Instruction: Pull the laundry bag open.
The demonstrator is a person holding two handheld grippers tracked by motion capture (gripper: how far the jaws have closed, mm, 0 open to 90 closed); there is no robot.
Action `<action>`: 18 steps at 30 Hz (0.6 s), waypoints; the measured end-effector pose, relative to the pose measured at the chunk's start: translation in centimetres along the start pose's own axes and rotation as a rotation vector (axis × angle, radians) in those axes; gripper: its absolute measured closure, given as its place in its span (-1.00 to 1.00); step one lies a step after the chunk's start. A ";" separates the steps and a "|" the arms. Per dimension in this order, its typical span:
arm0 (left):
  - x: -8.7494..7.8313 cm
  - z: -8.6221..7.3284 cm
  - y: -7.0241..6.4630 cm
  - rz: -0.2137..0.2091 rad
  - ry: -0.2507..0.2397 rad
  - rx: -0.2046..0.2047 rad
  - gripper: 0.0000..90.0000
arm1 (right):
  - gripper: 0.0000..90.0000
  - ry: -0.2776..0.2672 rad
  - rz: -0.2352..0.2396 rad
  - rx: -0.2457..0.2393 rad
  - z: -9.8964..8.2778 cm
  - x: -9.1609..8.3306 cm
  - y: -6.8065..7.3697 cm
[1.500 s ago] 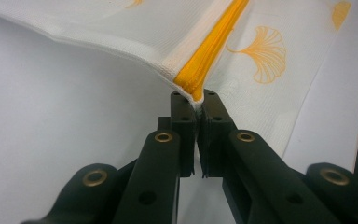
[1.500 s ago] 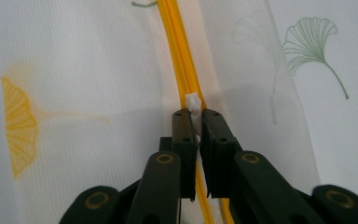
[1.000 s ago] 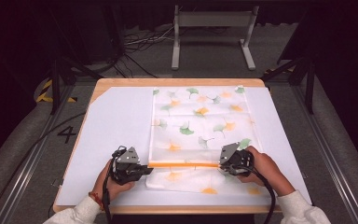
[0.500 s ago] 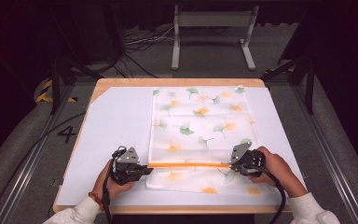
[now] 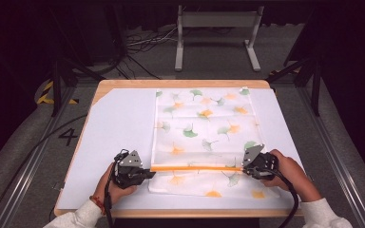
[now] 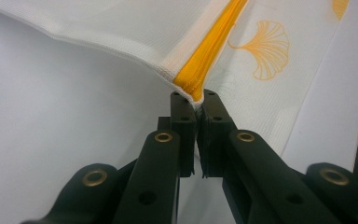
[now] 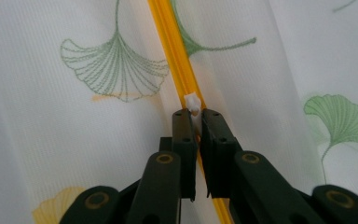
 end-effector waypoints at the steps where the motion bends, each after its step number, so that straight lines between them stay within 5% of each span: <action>1: 0.0 0.0 0.0 0.000 0.001 -0.002 0.90 | 0.88 -0.004 -0.001 0.001 0.0 0.0 0.0; 18: -0.3 -0.4 0.3 0.006 0.003 -0.009 0.91 | 0.88 0.018 -0.007 0.020 -1.8 -0.8 -0.5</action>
Point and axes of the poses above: each handheld gripper's, and its own axes: x roughly forward along the jaws, z roughly out of its top, y roughly to its left, the point moved 5 cm from there along x, roughly forward along the jaws, and after that the axes turned 5 degrees about z, right-handed, at the moved point
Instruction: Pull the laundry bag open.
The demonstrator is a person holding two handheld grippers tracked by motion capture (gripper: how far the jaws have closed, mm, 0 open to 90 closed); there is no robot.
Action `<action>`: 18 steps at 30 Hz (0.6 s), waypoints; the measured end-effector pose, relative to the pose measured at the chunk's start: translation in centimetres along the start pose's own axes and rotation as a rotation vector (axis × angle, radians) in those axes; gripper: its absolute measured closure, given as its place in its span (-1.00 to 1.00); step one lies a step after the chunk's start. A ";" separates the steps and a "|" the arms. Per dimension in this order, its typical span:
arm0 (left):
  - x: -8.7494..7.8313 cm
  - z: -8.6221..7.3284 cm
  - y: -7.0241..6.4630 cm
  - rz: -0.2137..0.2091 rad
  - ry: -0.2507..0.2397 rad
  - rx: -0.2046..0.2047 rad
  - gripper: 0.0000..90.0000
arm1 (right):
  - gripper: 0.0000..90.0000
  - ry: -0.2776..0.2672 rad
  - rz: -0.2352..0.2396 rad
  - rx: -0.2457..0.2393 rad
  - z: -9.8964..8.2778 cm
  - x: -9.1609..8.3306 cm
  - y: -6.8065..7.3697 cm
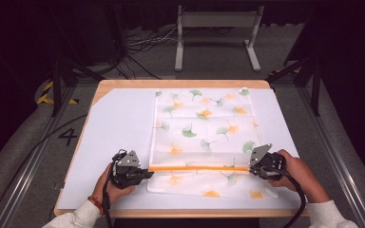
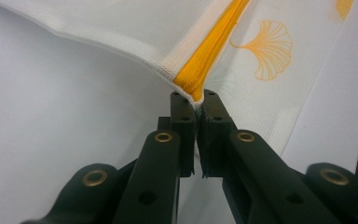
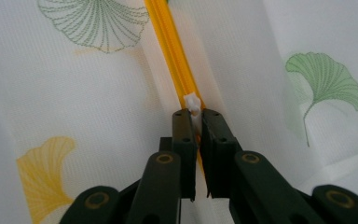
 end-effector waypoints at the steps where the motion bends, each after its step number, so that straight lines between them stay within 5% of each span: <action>1: 0.0 0.0 0.0 0.001 0.000 -0.003 0.91 | 0.88 0.007 -0.008 0.002 -0.2 -0.1 -0.1; 18: 0.0 -0.3 -0.2 0.003 0.008 0.003 0.91 | 0.88 0.008 -0.004 0.043 -1.8 -0.7 -0.5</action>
Point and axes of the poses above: each handheld gripper's, and its own axes: x roughly forward along the jaws, z roughly out of its top, y roughly to its left, the point moved 5 cm from there along x, roughly forward along the jaws, and after that the axes turned 5 degrees about z, right-handed, at the moved point
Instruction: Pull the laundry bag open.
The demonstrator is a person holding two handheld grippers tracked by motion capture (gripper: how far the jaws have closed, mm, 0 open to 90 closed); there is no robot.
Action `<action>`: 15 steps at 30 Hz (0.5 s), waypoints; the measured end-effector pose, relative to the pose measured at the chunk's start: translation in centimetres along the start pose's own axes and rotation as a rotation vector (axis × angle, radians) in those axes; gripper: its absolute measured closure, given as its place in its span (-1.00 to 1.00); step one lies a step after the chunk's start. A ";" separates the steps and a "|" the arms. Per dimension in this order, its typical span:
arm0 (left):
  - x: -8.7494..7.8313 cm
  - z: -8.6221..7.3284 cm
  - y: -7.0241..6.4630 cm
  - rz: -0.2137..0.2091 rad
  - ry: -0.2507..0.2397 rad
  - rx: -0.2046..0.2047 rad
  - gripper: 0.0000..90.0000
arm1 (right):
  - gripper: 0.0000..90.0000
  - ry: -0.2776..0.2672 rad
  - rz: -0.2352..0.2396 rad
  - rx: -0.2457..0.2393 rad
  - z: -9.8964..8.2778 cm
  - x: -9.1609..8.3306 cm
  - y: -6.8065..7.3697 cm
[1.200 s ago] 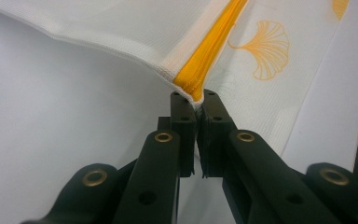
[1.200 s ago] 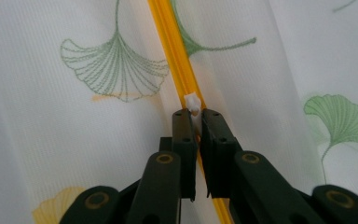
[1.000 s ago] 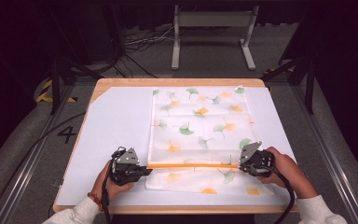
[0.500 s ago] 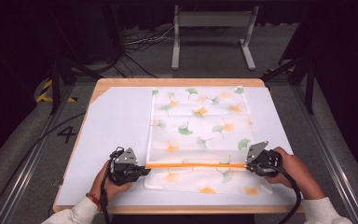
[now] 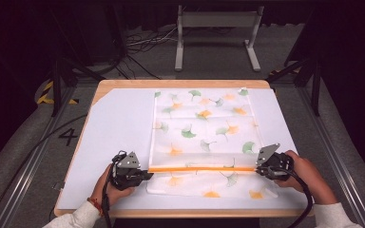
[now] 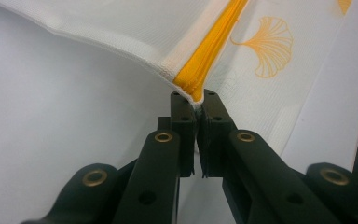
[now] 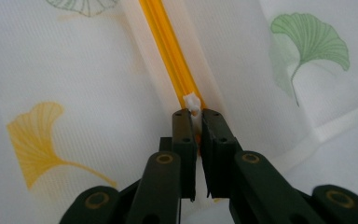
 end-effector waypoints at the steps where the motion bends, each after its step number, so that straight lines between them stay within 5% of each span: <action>1: 0.0 0.0 0.0 -0.001 0.003 0.001 0.90 | 0.88 -0.009 0.003 0.007 -0.1 -0.1 0.0; 15: 0.1 -0.2 -0.1 0.006 0.018 0.008 0.91 | 0.88 -0.016 0.013 0.007 -0.4 -0.6 0.0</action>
Point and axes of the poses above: each handheld gripper's, and its own axes: x roughly forward along the jaws, z roughly out of its top, y roughly to its left, the point moved 5 cm from there along x, roughly forward along the jaws, and after that the axes turned 5 degrees about z, right-handed, at the moved point
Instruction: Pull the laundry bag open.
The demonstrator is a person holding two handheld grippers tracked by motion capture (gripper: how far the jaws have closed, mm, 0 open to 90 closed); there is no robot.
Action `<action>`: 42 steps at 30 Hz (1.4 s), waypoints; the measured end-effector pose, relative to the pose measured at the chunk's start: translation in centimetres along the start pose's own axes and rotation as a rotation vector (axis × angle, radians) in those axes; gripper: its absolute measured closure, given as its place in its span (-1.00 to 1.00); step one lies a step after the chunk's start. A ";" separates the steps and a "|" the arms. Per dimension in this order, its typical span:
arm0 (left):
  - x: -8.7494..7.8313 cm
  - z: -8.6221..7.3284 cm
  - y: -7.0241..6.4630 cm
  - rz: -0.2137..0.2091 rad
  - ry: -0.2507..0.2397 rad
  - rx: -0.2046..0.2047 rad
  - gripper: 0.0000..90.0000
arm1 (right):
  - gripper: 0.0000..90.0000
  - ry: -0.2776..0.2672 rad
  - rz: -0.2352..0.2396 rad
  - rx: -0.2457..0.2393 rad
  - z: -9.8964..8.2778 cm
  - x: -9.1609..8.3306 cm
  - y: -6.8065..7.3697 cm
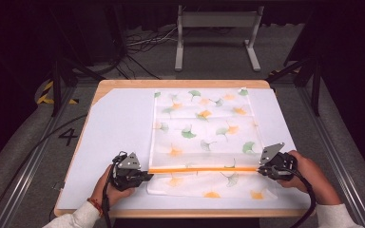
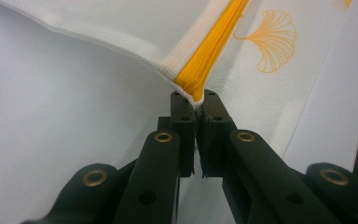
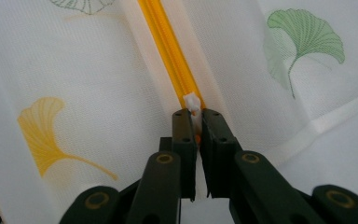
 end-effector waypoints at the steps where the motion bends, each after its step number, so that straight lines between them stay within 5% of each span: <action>1: 0.0 0.0 0.1 0.008 0.004 0.006 0.91 | 0.88 0.008 -0.011 0.003 0.0 0.0 0.0; 3: -0.1 -0.2 0.2 -0.002 0.001 -0.007 0.91 | 0.88 0.059 -0.045 0.008 -0.6 0.1 -0.4; 5: -0.1 -0.3 0.2 0.000 0.004 -0.007 0.91 | 0.88 0.037 -0.010 0.019 -0.9 0.1 -0.4; 33: -0.3 -0.7 0.3 -0.006 0.004 -0.020 0.81 | 0.84 0.045 0.005 0.044 -1.5 -0.3 -0.3; 42: -1.1 -1.1 -0.1 -0.008 0.006 -0.016 0.75 | 0.79 -0.021 -0.009 0.043 -1.6 -1.1 0.2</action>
Point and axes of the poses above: each handheld gripper's, and its own axes: x roughly forward along the jaws, z roughly out of its top, y roughly to its left, the point moved 5 cm from there along x, roughly forward along the jaws, and after that the axes turned 5 degrees about z, right-handed, at the moved point
